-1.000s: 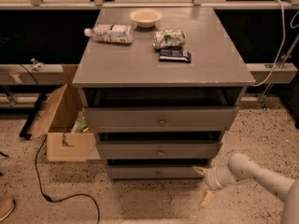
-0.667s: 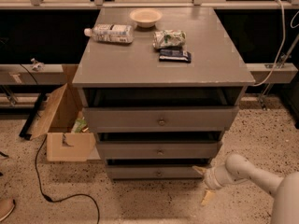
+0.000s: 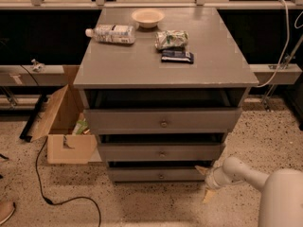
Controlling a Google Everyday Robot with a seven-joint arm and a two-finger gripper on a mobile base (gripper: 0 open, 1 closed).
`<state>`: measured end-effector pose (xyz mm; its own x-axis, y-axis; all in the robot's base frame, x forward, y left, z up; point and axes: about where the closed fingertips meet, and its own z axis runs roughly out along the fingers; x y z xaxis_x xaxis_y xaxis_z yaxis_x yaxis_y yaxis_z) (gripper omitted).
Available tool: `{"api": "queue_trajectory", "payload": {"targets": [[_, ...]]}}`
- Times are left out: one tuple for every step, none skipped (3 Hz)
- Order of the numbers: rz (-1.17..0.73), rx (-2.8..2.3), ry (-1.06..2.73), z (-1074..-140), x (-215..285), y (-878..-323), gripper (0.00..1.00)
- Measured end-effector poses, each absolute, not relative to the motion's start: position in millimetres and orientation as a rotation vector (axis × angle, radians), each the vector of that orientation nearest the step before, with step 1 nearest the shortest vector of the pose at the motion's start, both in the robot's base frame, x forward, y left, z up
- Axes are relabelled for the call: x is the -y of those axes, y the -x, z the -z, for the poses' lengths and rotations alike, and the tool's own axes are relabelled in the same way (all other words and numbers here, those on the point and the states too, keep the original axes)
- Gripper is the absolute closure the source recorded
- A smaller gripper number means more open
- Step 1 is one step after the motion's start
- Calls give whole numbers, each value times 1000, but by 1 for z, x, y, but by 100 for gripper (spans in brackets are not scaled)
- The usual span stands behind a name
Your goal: Open bottom drawer
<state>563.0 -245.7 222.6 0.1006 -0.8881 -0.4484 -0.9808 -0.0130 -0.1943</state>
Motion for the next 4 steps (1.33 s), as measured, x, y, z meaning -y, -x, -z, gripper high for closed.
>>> {"api": "queue_trajectory", "payload": {"targets": [[-215, -1846, 1946, -203, 243, -583, 0], [-161, -1865, 1937, -195, 242, -596, 0], [-117, -1891, 1916, -187, 238, -610, 0], [-115, -1921, 1890, -175, 236, -620, 0]]}}
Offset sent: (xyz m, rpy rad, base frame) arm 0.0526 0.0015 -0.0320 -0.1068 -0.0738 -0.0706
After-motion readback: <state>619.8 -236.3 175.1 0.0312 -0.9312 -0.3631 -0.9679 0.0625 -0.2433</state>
